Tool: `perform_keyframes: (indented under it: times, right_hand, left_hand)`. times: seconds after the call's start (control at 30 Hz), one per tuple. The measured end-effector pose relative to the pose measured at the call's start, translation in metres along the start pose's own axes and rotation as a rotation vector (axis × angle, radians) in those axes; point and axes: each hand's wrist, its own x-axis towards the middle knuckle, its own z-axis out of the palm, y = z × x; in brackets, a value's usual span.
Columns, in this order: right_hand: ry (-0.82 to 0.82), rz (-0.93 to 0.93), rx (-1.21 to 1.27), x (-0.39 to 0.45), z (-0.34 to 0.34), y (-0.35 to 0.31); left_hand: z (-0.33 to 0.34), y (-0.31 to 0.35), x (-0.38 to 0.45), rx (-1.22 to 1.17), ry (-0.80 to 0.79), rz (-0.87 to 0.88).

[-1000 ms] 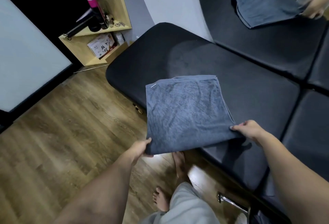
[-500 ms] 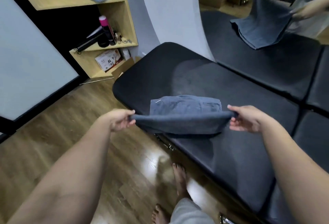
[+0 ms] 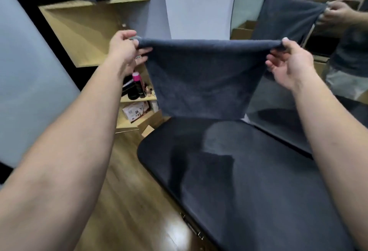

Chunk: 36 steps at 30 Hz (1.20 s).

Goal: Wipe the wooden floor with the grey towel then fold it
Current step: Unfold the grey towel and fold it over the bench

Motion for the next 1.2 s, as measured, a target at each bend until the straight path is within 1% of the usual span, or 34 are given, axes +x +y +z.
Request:
perform_keyframes:
  times: [0.1,0.13,0.2,0.27,0.37,0.43,0.5,0.57,0.67,0.73,0.77,0.87,0.97,1.07,1.13,1.2]
  right_hand:
    - [0.011,-0.041,-0.015,-0.001,0.003,-0.010]
    - [0.015,-0.042,-0.038,-0.005,0.000,-0.007]
    - [0.025,-0.013,-0.106,-0.016,-0.014,0.009]
    - [0.041,0.067,-0.211,-0.031,-0.038,0.039]
    - [0.078,0.230,-0.381,-0.058,-0.088,0.105]
    - [0.112,0.353,-0.478,-0.084,-0.125,0.157]
    - [0.153,0.482,-0.559,-0.115,-0.163,0.210]
    - [0.208,0.607,-0.601,-0.146,-0.196,0.253]
    - [0.260,0.712,-0.650,-0.186,-0.229,0.287]
    - [0.269,0.755,-0.678,-0.199,-0.242,0.293]
    - [0.249,0.772,-0.700,-0.203,-0.246,0.291]
    - [0.148,0.826,-0.830,-0.205,-0.255,0.283]
    - [0.041,0.883,-1.004,-0.209,-0.263,0.278]
    - [-0.008,0.985,-1.134,-0.219,-0.274,0.279]
    - [-0.021,1.103,-1.144,-0.226,-0.280,0.279]
    - [-0.016,1.175,-1.072,-0.225,-0.280,0.277]
  left_hand:
    - [-0.011,0.010,0.001,0.082,-0.006,0.051]
    - [-0.016,0.004,-0.002,0.100,-0.013,0.034]
    - [-0.026,-0.021,-0.011,0.101,-0.037,-0.067]
    - [-0.036,-0.064,-0.028,0.099,-0.055,-0.208]
    - [-0.046,-0.154,-0.068,0.143,-0.008,-0.389]
    - [-0.050,-0.218,-0.108,0.150,0.051,-0.512]
    - [-0.058,-0.279,-0.154,0.128,0.150,-0.636]
    - [-0.069,-0.329,-0.200,0.137,0.234,-0.725]
    - [-0.087,-0.381,-0.252,0.258,0.259,-0.801]
    - [-0.096,-0.392,-0.269,0.314,0.253,-0.823]
    - [-0.099,-0.393,-0.271,0.342,0.243,-0.823]
    - [-0.106,-0.390,-0.269,0.347,0.142,-0.896]
    - [-0.118,-0.383,-0.273,0.402,-0.114,-1.110]
    - [-0.134,-0.386,-0.289,0.510,-0.346,-1.310]
    - [-0.145,-0.391,-0.295,0.550,-0.416,-1.399]
    - [-0.150,-0.388,-0.290,0.501,-0.436,-1.460]
